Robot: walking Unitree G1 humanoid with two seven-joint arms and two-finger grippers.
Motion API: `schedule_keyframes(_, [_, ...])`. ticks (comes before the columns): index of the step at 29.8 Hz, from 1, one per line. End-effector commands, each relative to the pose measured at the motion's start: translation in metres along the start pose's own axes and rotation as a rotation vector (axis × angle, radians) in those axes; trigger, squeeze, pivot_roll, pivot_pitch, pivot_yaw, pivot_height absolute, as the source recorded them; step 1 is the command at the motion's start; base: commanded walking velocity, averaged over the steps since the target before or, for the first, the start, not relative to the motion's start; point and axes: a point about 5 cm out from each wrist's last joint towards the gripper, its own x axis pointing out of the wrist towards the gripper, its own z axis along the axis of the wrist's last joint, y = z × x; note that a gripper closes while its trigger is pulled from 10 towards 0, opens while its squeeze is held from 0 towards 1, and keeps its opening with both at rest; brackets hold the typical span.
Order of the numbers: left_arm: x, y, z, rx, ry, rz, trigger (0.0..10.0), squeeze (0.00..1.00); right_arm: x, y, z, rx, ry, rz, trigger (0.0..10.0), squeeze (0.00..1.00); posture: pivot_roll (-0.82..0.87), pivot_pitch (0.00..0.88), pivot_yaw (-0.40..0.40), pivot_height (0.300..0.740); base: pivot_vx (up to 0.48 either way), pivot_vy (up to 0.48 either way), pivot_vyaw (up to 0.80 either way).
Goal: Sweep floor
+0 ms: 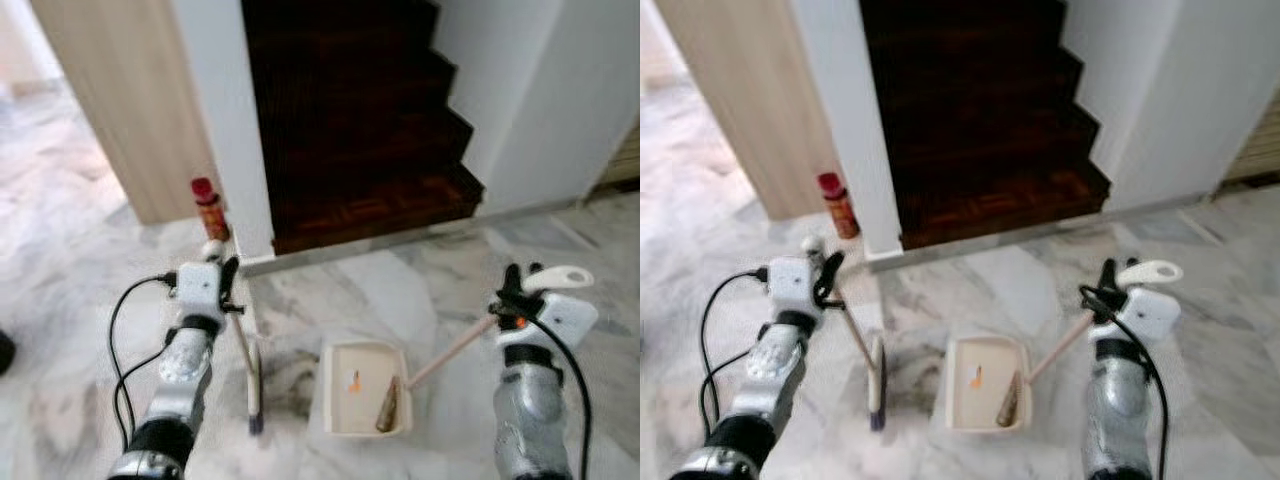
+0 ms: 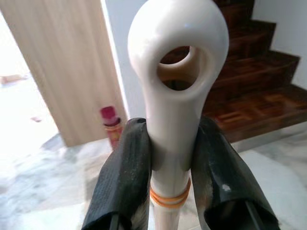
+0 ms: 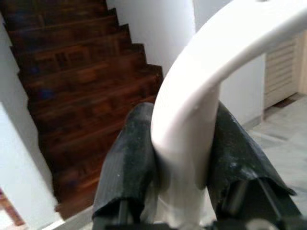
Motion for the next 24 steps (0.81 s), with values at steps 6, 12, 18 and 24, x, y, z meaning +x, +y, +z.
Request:
schedule_keyframes(6, [0.0059, -0.0025, 0.0112, -0.004, -0.039, 0.0, 10.0, 0.0, 0.0044, -0.0006, 0.0061, 0.026, -0.03, -0.019, 10.0, 0.0, -0.08, 0.0, 0.067, 0.74, 0.0, 0.262, 0.0])
schedule_keyframes(12, [0.0057, -0.0033, 0.0114, -0.006, -0.04, 0.002, 10.0, 0.0, 0.0055, 0.0003, 0.0063, 0.03, -0.029, -0.014, 10.0, 0.0, -0.08, 0.0, 0.062, 0.74, 0.0, 0.259, 0.0])
schedule_keyframes(18, [0.0052, -0.0038, 0.0112, -0.011, -0.038, 0.01, 10.0, 0.0, 0.007, 0.0001, 0.0063, 0.035, -0.025, -0.009, 10.0, 0.0, -0.08, 0.0, 0.055, 0.74, 0.0, 0.262, 0.0])
schedule_keyframes(24, [0.0051, -0.0042, 0.0109, -0.016, -0.035, 0.01, 10.0, 0.0, 0.0084, 0.0003, 0.0072, 0.041, -0.027, -0.014, 10.0, 0.0, -0.08, 0.0, 0.059, 0.74, 0.0, 0.273, 0.0])
